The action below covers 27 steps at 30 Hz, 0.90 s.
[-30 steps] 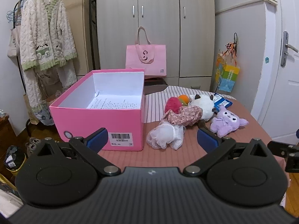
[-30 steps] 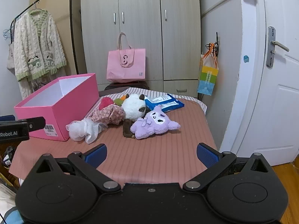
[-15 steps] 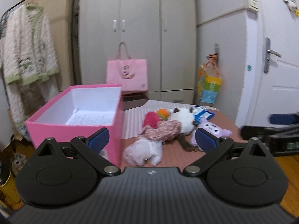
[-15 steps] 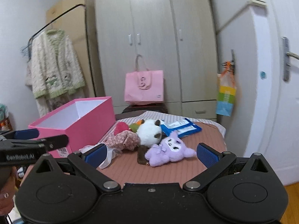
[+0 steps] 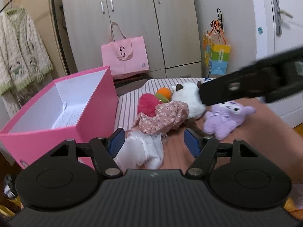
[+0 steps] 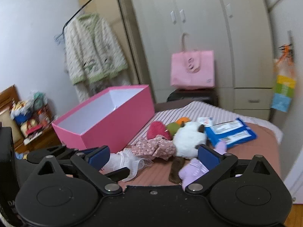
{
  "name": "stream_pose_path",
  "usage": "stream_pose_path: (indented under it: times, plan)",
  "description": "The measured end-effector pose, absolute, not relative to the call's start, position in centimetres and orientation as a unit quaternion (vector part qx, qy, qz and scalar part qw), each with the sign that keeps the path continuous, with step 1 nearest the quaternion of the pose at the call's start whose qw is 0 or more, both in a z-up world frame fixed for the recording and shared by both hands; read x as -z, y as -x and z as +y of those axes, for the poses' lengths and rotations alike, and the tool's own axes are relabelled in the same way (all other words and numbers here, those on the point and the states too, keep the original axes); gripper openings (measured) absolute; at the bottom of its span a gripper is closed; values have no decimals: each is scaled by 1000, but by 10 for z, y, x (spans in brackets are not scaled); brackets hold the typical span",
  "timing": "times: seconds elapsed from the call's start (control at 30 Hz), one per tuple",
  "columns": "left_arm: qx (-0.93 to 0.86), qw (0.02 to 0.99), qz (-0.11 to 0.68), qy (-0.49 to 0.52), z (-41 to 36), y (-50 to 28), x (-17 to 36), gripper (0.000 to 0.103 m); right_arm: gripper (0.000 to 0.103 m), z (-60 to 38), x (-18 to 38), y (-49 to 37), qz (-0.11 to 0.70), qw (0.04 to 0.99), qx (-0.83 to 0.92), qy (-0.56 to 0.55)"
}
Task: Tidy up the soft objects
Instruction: 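Grasp the white lace pouch with the left tool while the right tool grasps the pink floral scrunchie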
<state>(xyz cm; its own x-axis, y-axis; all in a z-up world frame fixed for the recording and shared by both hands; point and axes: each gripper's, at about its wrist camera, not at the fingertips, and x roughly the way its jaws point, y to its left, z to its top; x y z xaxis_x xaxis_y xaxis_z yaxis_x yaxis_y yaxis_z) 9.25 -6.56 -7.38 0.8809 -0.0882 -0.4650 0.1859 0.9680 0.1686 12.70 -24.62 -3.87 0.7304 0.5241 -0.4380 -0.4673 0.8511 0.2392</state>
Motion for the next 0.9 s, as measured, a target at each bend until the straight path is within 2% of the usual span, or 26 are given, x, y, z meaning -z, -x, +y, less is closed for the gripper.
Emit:
stream_pose_path:
  times: [0.07, 0.17, 0.3, 0.43, 0.57, 0.63, 0.73, 0.8, 0.9]
  plan:
    - [67, 960, 247, -113, -68, -104, 79, 68, 98, -241, 45, -147, 269, 919, -283, -53]
    - [59, 951, 272, -135, -73, -120, 87, 57, 95, -233, 53, -174, 285, 907, -306, -44]
    - [47, 946, 288, -144, -74, -134, 91, 57, 90, -223, 65, -213, 305, 874, -374, -52]
    - [34, 943, 301, -139, -72, -145, 95, 57, 86, -205, 75, -237, 311, 869, -385, -5]
    - [31, 943, 311, -112, -66, -151, 101, 57, 66, -196, 88, -250, 340, 856, -390, 20]
    - [35, 946, 307, -97, -64, -149, 102, 57, 60, -195, 96, -251, 358, 843, -400, 26]
    - [30, 947, 304, -96, -62, -147, 105, 56, 40, -200, 106, -257, 378, 833, -404, 11]
    - [25, 947, 306, -91, -61, -147, 105, 54, 22, -205, 107, -259, 379, 836, -397, 3]
    - [14, 945, 314, -90, -61, -151, 107, 54, 18, -212, 105, -257, 374, 838, -396, -10]
